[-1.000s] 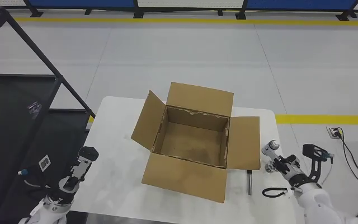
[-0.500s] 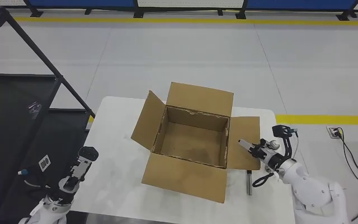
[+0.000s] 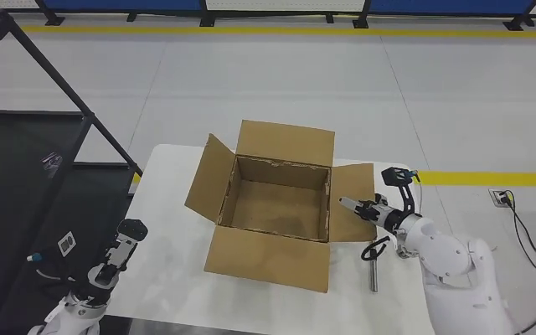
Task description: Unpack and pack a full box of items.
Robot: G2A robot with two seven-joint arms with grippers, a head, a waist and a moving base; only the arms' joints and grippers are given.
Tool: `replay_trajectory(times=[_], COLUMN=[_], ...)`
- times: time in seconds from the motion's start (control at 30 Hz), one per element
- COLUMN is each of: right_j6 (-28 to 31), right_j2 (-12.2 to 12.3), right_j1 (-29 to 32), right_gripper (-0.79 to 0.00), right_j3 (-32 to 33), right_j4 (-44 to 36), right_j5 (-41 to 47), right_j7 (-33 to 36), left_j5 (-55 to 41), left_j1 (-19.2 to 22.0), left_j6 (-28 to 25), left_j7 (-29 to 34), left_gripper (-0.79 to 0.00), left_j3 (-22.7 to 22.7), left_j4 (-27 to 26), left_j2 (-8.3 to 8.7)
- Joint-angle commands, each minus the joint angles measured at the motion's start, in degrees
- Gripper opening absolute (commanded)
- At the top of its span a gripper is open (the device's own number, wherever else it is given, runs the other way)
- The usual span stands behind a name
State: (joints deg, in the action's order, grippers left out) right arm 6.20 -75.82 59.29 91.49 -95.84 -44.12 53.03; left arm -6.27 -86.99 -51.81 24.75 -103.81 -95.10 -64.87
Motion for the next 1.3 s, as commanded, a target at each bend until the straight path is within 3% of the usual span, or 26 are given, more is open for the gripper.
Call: replay_trajectory(times=[0.0, 0.13, 0.33, 0.53, 0.8, 0.9, 1.07, 1.17, 1.27], right_j6=[-0.2, 2.0, 5.0, 4.5, -7.0, -7.8, -10.0, -11.4, -11.6], right_j2=[0.2, 0.8, 1.7, 1.9, 1.3, 1.1, 1.1, 1.0, 1.0], right_j1=[0.9, 6.0, 19.7, 29.7, 24.5, 21.9, 18.2, 17.0, 16.1], right_gripper=[0.000, 0.000, 0.000, 0.000, 0.000, -0.099, -0.151, -0.262, -0.317], right_j3=[0.3, 2.6, 6.4, 4.6, -3.7, -5.0, -5.5, -6.1, -6.2], right_j4=[-0.9, -6.0, -16.5, -19.6, -10.1, -6.6, -1.5, 0.3, 1.6], right_j5=[-0.2, -1.3, -8.3, -17.6, -27.0, -27.6, -28.1, -28.7, -28.4], right_j7=[-1.4, -3.3, -7.4, -11.7, -11.8, -12.2, -10.6, -10.3, -10.2], left_j5=[0.0, 0.0, 0.0, 0.0, 0.0, 0.0, 0.0, 0.0, 0.0], left_j1=[0.0, 0.0, 0.0, 0.0, 0.0, 0.0, 0.0, 0.0, 0.0], left_j6=[0.0, 0.0, 0.0, 0.0, 0.0, 0.0, 0.0, 0.0, 0.0], left_j7=[0.0, 0.0, 0.0, 0.0, 0.0, 0.0, 0.0, 0.0, 0.0], left_gripper=[0.000, 0.000, 0.000, 0.000, 0.000, 0.000, 0.000, 0.000, 0.000], left_j3=[0.0, 0.0, 0.0, 0.0, 0.0, 0.0, 0.0, 0.0, 0.0], left_j4=[0.0, 0.0, 0.0, 0.0, 0.0, 0.0, 0.0, 0.0, 0.0], left_j2=[0.00, 0.00, 0.00, 0.00, 0.00, 0.00, 0.00, 0.00, 0.00])
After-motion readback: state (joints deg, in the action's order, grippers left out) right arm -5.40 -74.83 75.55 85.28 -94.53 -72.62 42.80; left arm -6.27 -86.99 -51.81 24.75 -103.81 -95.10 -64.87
